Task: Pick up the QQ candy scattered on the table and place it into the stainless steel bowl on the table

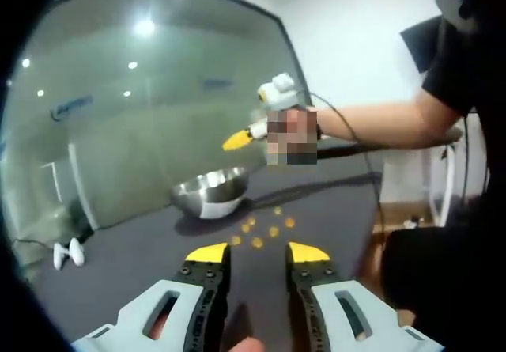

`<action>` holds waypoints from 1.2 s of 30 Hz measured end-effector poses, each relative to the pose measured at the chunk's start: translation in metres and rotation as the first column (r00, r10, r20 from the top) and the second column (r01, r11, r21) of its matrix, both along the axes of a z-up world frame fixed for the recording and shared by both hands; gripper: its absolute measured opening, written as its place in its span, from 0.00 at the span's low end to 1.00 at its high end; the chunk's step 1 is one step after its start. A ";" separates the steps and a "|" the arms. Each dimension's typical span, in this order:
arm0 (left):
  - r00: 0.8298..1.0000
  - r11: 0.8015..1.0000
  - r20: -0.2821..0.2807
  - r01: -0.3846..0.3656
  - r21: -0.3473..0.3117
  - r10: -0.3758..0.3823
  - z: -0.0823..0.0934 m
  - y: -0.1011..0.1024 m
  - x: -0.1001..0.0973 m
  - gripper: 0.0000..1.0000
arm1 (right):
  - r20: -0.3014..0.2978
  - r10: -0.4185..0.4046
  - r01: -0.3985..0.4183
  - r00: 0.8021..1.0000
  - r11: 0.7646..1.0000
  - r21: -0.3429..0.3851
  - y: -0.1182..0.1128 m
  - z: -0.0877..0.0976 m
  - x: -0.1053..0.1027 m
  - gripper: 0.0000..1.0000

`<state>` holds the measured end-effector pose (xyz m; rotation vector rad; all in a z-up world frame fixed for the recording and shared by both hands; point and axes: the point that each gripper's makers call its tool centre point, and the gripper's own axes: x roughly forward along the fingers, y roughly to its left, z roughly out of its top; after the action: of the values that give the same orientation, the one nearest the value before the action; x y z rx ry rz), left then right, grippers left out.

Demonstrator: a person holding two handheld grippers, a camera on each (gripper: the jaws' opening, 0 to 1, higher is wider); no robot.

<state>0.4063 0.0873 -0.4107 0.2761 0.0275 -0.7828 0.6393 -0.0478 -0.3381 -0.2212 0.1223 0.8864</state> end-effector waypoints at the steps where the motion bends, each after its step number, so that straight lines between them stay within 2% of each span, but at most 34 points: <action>1: 1.000 1.000 0.000 0.000 -0.001 0.000 0.000 0.000 0.000 0.29 | -0.003 -0.002 0.002 1.000 1.000 -0.004 0.002 -0.002 0.004 0.09; 4: 1.000 1.000 -0.005 0.003 0.002 -0.003 -0.002 0.000 0.000 0.29 | -0.022 -0.004 0.004 1.000 1.000 -0.012 0.008 -0.009 0.015 0.09; 6: 1.000 1.000 -0.009 0.006 0.002 -0.006 -0.003 -0.001 0.000 0.29 | -0.075 -0.001 0.001 0.997 1.000 -0.009 0.012 -0.018 0.023 0.09; 10: 1.000 1.000 -0.012 0.003 0.003 -0.003 -0.004 0.001 0.001 0.29 | -0.100 -0.005 0.001 0.995 0.999 -0.033 0.017 -0.029 0.035 0.09; 13: 1.000 1.000 -0.015 0.005 0.004 -0.005 -0.006 0.002 0.002 0.29 | -0.137 0.003 -0.005 0.991 1.000 -0.019 0.021 -0.036 0.040 0.10; 16: 1.000 1.000 -0.020 0.006 0.003 -0.006 -0.008 0.001 0.004 0.29 | -0.152 -0.006 -0.002 0.988 0.999 -0.053 0.024 -0.045 0.045 0.10; 22: 1.000 1.000 -0.023 0.014 0.006 -0.014 -0.010 -0.003 0.006 0.29 | -0.160 -0.019 0.002 0.987 0.994 -0.111 0.023 -0.056 0.050 0.10; 36: 1.000 1.000 -0.026 0.009 0.003 -0.009 -0.011 -0.002 0.007 0.29 | -0.170 -0.027 0.007 0.985 0.993 -0.116 0.016 -0.063 0.048 0.11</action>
<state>0.4130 0.0852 -0.4217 0.2693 0.0524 -0.7953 0.6871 -0.0323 -0.4010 -0.2509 0.3358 0.8815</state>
